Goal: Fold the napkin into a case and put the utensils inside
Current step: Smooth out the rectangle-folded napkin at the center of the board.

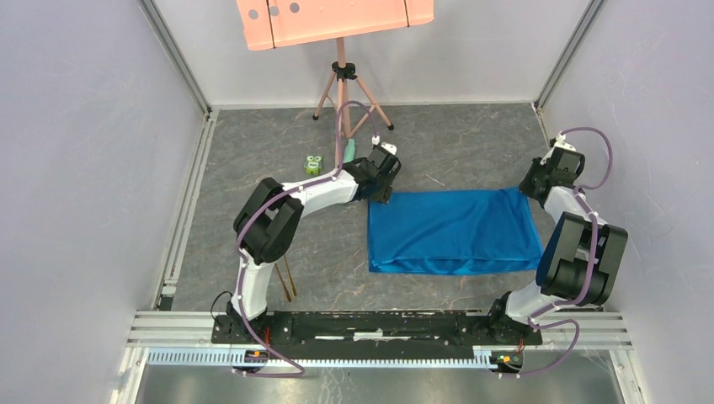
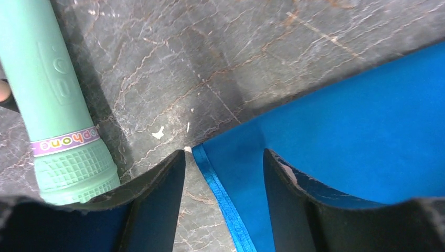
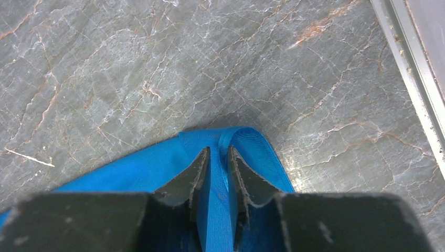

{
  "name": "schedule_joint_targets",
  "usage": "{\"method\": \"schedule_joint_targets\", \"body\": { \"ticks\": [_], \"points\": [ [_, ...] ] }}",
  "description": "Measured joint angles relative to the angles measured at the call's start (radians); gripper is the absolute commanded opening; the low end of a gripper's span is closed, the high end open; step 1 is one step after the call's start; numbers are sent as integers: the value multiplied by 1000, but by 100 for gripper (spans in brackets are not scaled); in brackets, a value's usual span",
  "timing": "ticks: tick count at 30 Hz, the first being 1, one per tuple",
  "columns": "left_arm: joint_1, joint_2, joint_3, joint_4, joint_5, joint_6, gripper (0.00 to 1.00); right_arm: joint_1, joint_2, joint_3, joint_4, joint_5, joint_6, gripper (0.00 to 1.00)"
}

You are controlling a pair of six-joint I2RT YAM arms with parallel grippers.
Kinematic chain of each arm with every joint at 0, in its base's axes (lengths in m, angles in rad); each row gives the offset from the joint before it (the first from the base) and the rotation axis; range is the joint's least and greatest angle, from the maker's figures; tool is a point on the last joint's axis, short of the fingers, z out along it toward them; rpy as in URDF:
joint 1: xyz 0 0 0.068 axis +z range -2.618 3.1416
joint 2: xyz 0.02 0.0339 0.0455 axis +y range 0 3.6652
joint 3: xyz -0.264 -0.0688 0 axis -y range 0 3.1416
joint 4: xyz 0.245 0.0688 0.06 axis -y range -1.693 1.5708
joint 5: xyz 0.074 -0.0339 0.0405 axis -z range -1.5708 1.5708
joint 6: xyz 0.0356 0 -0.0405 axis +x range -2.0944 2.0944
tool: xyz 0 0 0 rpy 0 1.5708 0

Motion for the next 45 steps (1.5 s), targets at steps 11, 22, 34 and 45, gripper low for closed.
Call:
{"method": "schedule_joint_targets", "body": {
  "ticks": [11, 22, 34, 45],
  "points": [
    [52, 42, -2, -12, -15, -15, 2, -5, 11, 1, 0, 24, 5, 0],
    [67, -83, -127, 92, -28, -11, 5, -5, -17, 18, -9, 167, 23, 2],
    [76, -141, -62, -27, -7, 1, 66, 49, 57, 190, -230, 301, 9, 78],
    [-60, -511, -376, -84, 232, -70, 59, -52, -476, -287, -376, 324, 119, 63]
  ]
}}
